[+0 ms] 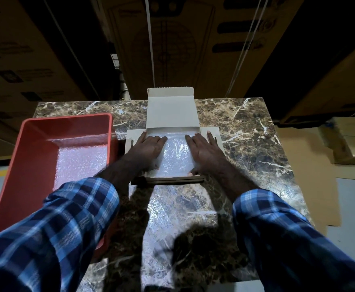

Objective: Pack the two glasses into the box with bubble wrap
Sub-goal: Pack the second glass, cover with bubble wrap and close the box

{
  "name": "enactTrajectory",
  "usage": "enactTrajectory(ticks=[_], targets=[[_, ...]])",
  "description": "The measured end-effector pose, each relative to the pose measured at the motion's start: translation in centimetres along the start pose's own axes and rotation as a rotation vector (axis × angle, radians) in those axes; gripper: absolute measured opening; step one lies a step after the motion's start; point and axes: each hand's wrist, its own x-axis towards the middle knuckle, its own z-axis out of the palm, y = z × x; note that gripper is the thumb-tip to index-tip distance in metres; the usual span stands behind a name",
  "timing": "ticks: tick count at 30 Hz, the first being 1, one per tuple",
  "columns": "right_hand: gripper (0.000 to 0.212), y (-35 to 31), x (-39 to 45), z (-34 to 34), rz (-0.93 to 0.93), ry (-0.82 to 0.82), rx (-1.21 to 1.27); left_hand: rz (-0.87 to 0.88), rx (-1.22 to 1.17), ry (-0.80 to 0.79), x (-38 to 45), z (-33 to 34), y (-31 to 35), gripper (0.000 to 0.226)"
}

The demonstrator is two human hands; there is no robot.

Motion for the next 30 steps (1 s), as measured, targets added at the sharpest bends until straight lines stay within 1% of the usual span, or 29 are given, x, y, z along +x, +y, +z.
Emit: enactTrajectory(ticks=[2,4,6,8,10,14,15,17,20,22,25,27,29,30], targets=[[0.13,0.2,0.0,-0.8,0.018,-0.046,0.133,-0.023,-0.038,-0.019,-0.1,-0.7,-0.1,0.118],[0.122,0.1,-0.3,-1.9,0.058,-0.015,0.306,-0.073,-0.109,0.023,-0.9,-1.7,0.2,0.117],[0.107,0.0,-1.1,-2.7,0.093,0.112,0.413,-0.1,-0.156,0.113,-2.0,-2.8,1.0,0.105],[0.086,-0.5,-2.2,-2.8,0.127,0.263,0.471,-0.108,-0.205,0.22,-3.5,-3.4,1.9,0.091],[0.069,-1.1,-3.6,-2.4,0.144,0.365,0.535,-0.104,-0.253,0.313,-5.4,-3.7,2.9,0.079],[0.049,-2.9,-6.3,-1.7,0.154,0.431,0.626,-0.112,-0.357,0.516,-10.8,-2.5,4.3,0.059],[0.045,-3.5,-6.9,-1.6,0.152,0.443,0.64,-0.131,-0.397,0.545,-12.5,-1.9,4.6,0.056],[0.04,-5.1,-8.1,-1.5,0.132,0.452,0.661,-0.191,-0.456,0.545,-16.0,-0.5,4.9,0.055],[0.032,-8.2,-9.6,-1.4,0.043,0.442,0.682,-0.274,-0.508,0.556,-20.6,1.3,4.9,0.054],[0.029,-10.6,-10.2,-1.3,-0.028,0.447,0.686,-0.322,-0.543,0.632,-23.1,1.7,4.4,0.048],[0.022,-14.6,-10.4,-1.4,-0.19,0.574,0.661,-0.433,-0.62,0.744,-25.7,1.7,2.8,0.034],[0.018,-17.5,-10.1,-1.9,-0.292,0.63,0.626,-0.497,-0.579,0.717,-26.9,1.6,1.6,0.029],[0.017,-20.4,-9.5,-2.6,-0.376,0.61,0.574,-0.515,-0.483,0.62,-28.0,1.7,0.1,0.025],[0.018,-21.9,-8.9,-2.8,-0.41,0.582,0.526,-0.519,-0.453,0.552,-28.5,1.6,-0.7,0.027]])
